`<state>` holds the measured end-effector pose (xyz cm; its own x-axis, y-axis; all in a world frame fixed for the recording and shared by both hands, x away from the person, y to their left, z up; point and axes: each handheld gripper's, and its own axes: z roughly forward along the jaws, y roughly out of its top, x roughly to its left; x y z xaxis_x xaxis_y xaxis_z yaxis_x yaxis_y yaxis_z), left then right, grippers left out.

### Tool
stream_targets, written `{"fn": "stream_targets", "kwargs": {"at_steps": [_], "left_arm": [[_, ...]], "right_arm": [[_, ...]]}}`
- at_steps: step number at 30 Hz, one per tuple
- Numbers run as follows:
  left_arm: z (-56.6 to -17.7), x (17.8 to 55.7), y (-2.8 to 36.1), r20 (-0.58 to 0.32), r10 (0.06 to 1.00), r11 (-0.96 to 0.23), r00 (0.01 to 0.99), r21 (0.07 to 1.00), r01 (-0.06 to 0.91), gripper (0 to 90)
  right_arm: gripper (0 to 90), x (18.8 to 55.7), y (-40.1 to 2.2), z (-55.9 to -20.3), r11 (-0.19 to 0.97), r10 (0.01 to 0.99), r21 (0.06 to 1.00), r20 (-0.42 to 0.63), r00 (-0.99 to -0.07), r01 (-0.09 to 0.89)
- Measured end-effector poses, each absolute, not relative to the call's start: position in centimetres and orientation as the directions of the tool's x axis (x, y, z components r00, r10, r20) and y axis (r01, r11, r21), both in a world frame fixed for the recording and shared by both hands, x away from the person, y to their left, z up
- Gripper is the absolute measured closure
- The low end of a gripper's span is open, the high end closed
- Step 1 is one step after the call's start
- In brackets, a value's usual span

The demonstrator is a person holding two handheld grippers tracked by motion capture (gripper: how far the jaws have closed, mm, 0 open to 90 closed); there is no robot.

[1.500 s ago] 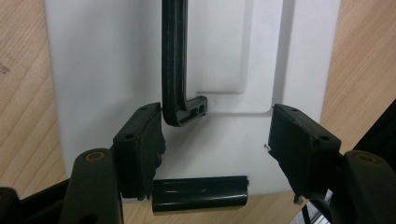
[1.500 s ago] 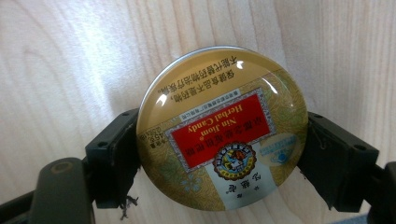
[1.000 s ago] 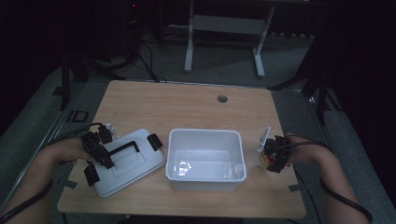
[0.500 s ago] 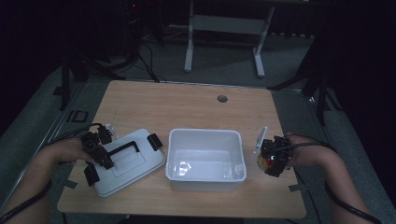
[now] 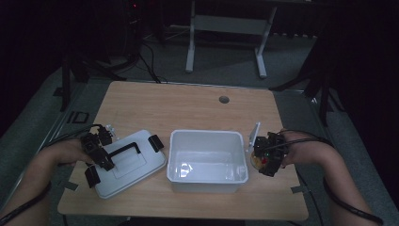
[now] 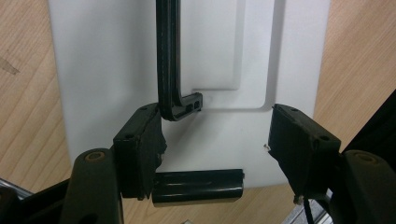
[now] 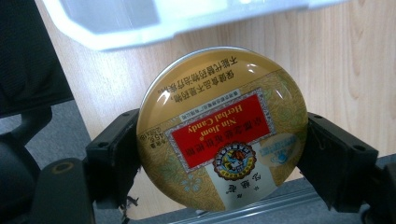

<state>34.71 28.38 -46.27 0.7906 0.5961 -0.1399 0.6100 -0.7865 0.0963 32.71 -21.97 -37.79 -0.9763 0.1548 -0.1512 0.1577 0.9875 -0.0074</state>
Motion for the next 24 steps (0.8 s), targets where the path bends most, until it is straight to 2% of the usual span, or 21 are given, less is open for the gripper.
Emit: {"fn": "stream_targets", "kwargs": {"at_steps": [24], "left_arm": [[-46.5, 34.7, 28.3, -0.139, 0.595, -0.789, 0.792, 0.091, 0.608, 35.1]], "right_arm": [[20.1, 33.2, -16.0, -38.2, 0.999, 0.039, 0.031, -0.138, -0.990, 0.035]]}}
